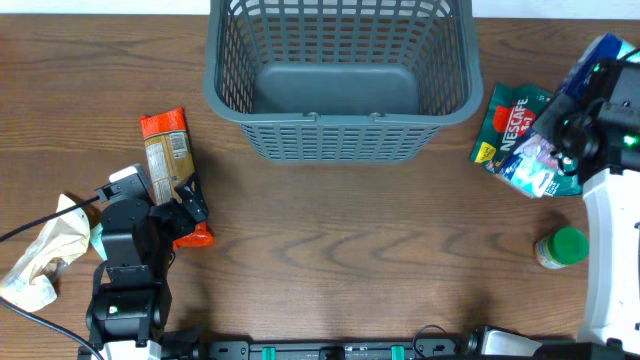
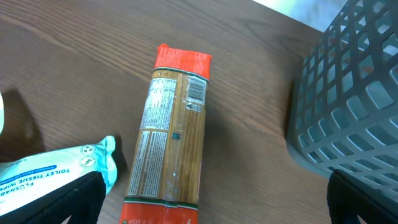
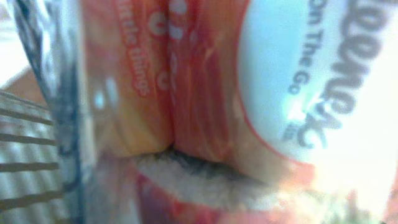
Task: Pack container
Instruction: 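Lift the Kleenex pack with the right gripper and drop into basket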
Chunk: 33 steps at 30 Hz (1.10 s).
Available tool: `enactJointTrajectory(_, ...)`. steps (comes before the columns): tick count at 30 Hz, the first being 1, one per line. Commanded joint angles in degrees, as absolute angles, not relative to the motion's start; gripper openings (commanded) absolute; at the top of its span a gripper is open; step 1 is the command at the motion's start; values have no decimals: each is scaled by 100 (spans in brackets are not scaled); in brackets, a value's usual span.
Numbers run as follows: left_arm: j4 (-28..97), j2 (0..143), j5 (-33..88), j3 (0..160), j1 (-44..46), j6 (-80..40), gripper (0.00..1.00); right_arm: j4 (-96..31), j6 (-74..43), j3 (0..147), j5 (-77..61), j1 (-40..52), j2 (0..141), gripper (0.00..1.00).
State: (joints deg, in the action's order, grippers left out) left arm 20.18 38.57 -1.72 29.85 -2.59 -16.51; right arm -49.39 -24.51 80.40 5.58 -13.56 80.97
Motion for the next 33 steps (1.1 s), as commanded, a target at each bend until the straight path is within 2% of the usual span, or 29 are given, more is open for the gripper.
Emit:
enactJointTrajectory(1, 2012, 3833, -200, 3120, -287, -1662, 99, -4925, -2027, 8949, 183, -1236, 7994, 1)
enactJointTrajectory(9, 2012, 3837, -202, 3120, -290, -1660, 99, -4897, 1481, 10761, -766, -255, 8016, 1)
enactJointTrajectory(17, 2036, 3837, -202, 3120, -290, -1662, 99, -4165, 4650, 10921, -1291, 1118, 8324, 1)
enactJointTrajectory(26, 2099, 3837, -200, 3120, -287, -1662, 99, -3916, 6296, 10921, -1658, 1678, 9911, 1)
enactJointTrajectory(33, 2102, 3837, -200, 3120, -287, -1662, 99, -3859, 6156, 10921, -2294, 1824, 11096, 1)
